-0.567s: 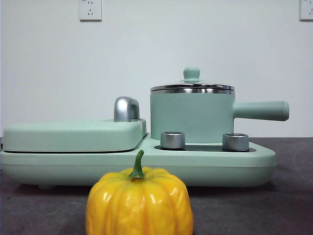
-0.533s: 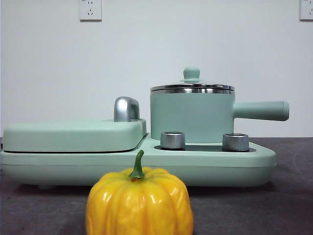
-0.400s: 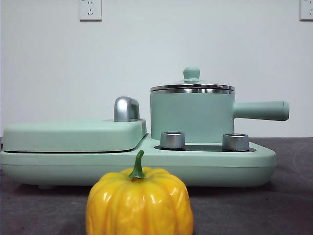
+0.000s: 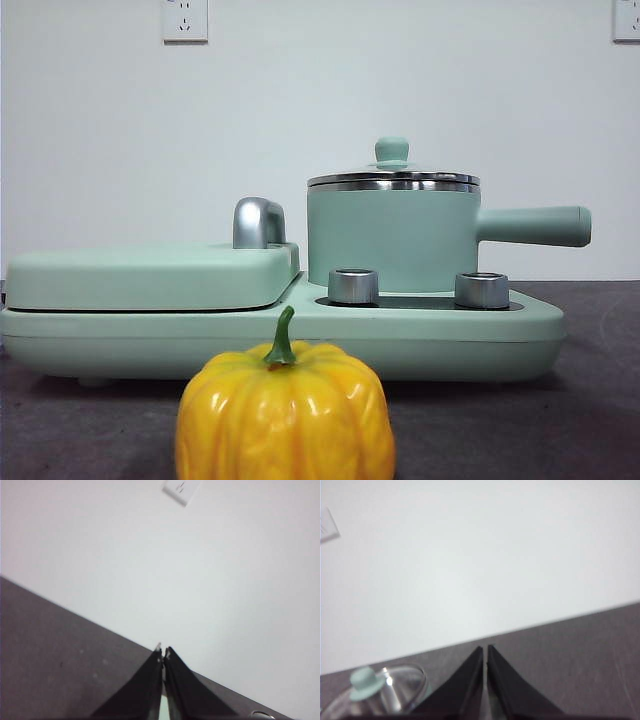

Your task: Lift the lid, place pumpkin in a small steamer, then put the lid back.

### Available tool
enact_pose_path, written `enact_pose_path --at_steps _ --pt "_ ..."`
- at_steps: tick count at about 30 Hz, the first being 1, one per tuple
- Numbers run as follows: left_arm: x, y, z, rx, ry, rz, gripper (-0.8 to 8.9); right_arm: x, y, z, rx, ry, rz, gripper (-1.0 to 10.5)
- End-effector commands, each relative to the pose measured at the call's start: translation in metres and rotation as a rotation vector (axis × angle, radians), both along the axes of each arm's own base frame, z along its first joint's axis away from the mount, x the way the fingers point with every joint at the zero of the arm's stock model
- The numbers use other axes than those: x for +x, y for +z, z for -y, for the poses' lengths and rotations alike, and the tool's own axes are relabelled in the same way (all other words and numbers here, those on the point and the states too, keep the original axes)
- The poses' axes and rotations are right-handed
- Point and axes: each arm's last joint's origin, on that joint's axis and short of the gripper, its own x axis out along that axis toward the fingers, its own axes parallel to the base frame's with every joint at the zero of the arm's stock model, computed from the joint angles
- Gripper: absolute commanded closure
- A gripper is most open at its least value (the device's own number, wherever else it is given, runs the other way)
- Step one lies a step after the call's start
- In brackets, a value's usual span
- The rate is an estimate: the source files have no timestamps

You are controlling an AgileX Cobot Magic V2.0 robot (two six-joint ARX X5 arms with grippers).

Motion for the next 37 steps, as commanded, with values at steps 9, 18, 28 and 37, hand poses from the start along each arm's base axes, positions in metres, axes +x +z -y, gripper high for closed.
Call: enact_pose_path --at_steps 9,18,28,37 --pt "-0.029 0.065 -0.001 0.161 0.046 0.125 8.05 -0.014 0.057 0.000 -0.027 0.003 0.083 9.3" --pt "-0.019 0.099 -0.001 0.195 0.053 0.105 8.05 -0.001 0.099 -0.003 -0.077 0.092 0.055 9.3" --pt "0.020 0.125 0.001 0.270 0.035 -0.001 8.05 0.038 0.123 -0.008 -0.166 0.166 -0.038 9.3" --pt "0.064 0.145 0.005 0.332 -0.061 -0.105 8.05 0.077 0.141 -0.013 -0.229 0.224 -0.097 9.3"
